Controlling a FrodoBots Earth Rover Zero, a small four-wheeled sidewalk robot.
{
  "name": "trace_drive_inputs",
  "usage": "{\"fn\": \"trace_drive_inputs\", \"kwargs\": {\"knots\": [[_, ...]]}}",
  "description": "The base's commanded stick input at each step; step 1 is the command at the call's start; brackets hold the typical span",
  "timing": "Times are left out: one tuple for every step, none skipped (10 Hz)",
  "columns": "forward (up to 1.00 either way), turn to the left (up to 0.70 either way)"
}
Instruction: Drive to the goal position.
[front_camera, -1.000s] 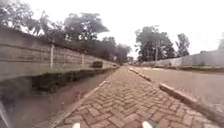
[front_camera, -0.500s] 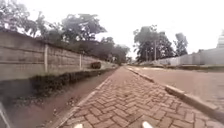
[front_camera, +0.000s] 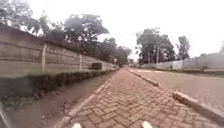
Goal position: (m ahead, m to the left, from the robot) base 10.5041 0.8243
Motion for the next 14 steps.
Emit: {"fn": "trace_drive_inputs", "kwargs": {"knots": [[0.70, 0.06], [0.70, 0.08], [0.70, 0.07], [0.70, 0.06], [0.70, 0.05], [0.70, 0.04], [0.70, 0.10], [0.70, 0.14], [0.70, -0.35], [0.70, -0.35], [0.70, -0.35], [0.70, -0.35], [0.70, -0.35], [0.70, -0.35]]}}
